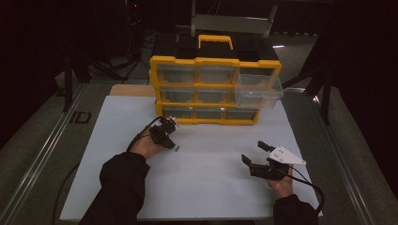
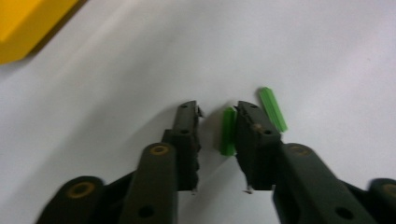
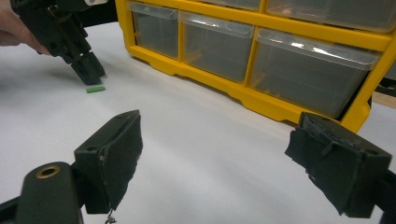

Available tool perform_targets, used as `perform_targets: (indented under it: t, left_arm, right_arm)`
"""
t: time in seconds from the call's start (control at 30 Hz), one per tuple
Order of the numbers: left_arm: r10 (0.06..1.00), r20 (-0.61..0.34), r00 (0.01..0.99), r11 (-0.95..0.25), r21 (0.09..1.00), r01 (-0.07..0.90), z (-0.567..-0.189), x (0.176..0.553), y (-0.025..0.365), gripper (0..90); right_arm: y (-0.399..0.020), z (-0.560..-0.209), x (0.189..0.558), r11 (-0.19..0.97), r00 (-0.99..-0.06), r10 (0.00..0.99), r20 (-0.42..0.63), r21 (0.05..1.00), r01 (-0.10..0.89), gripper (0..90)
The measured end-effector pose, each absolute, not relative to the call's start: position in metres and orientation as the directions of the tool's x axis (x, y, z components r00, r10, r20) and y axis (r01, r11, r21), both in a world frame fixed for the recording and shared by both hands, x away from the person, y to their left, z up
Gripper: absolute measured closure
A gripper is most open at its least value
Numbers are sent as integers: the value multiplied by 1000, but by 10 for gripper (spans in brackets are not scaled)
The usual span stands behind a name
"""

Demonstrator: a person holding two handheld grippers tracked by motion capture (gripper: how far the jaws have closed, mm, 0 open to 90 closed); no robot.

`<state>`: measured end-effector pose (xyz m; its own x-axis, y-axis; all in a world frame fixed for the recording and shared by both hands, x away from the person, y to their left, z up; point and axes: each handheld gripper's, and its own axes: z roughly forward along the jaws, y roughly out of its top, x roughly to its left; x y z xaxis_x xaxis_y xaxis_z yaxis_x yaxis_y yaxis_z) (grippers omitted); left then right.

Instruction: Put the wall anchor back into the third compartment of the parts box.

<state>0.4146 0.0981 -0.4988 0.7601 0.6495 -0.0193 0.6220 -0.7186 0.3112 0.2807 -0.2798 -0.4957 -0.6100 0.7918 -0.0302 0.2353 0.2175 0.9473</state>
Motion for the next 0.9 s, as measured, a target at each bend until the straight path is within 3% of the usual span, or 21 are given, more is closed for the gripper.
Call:
perform_targets:
  t: [0.5,0.9]
  left_arm:
    - [674,-67,736,-689,301,659,-499,420,103,841]
    - [672,-94,735,-683,304,664,-500,422,106,847]
  right_arm:
    - [-279,-496,281,216,-610,792,-29,948,235,154]
    - [-280,-496,281,217,-609,792,-29,947,236,154]
